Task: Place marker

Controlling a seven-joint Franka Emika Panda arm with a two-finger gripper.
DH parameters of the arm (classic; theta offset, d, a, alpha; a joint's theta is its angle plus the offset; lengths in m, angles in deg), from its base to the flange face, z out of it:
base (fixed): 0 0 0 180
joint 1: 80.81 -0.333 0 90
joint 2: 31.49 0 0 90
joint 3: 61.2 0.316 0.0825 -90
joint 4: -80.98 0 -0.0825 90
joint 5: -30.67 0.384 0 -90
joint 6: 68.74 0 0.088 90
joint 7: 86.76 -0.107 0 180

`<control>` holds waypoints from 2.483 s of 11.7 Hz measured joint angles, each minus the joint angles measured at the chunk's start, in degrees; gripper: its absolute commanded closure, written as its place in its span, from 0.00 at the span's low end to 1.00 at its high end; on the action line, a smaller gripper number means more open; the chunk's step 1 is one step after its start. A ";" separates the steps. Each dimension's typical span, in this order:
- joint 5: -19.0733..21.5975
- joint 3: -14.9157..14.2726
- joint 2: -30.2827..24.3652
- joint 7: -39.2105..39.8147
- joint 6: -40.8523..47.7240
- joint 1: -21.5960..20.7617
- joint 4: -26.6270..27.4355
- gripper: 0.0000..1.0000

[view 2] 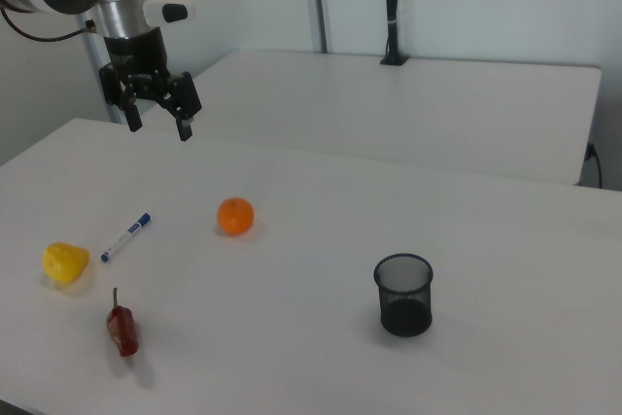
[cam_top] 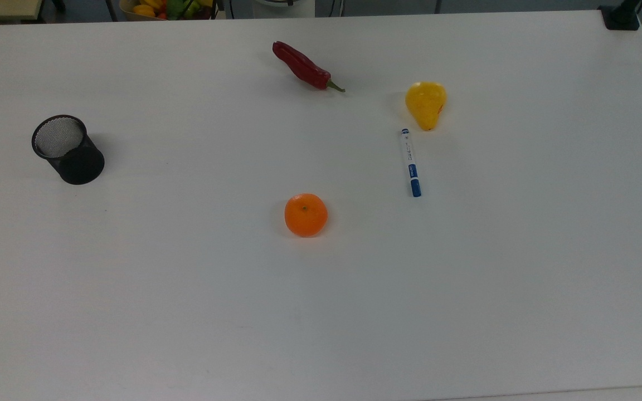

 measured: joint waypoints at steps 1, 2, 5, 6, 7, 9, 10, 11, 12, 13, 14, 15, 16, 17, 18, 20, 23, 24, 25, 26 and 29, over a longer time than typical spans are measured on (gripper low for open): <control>0.00 0.00 0.00 0.00 0.00 -0.01 0.00 0.00; 0.00 0.00 0.00 0.00 0.00 -0.14 0.00 0.00; 0.04 0.10 0.06 -0.11 0.00 -2.95 0.11 0.00; 0.04 0.13 0.28 -1.02 0.00 -4.65 0.13 0.00; 0.04 0.28 0.53 -1.77 -0.51 -5.63 0.15 0.00; 0.04 1.76 1.81 -4.54 -3.93 -7.56 0.30 0.00; 0.04 2.03 2.57 -6.14 -5.50 -8.23 0.36 0.00; 0.04 2.25 4.04 -8.59 -8.09 -9.31 0.53 0.00; 0.04 2.76 5.54 -10.29 -10.35 -9.92 0.84 0.00; 0.04 3.35 6.41 -11.26 -12.17 -10.20 1.39 0.00; 0.02 4.62 7.50 -13.13 -15.14 -10.35 2.55 0.00; 0.00 5.54 8.64 -15.15 -17.51 -10.79 3.56 0.00; -0.45 5.88 9.98 -16.72 -19.27 -11.70 4.11 0.00; -1.11 5.92 11.53 -18.47 -20.96 -12.62 4.45 0.00; -1.35 5.97 13.12 -19.55 -22.12 -13.30 4.61 0.00; -2.58 6.06 16.21 -20.65 -23.92 -14.88 4.85 0.03; -4.06 6.29 19.52 -20.90 -25.31 -15.51 4.95 0.18; -4.41 6.72 20.53 -20.90 -26.10 -15.57 5.06 0.23; -4.53 7.10 21.58 -20.90 -27.07 -15.66 5.13 0.30; -4.57 7.26 22.45 -20.90 -27.73 -15.93 5.19 0.30; -5.77 7.33 24.87 -21.94 -30.35 -16.80 5.32 0.38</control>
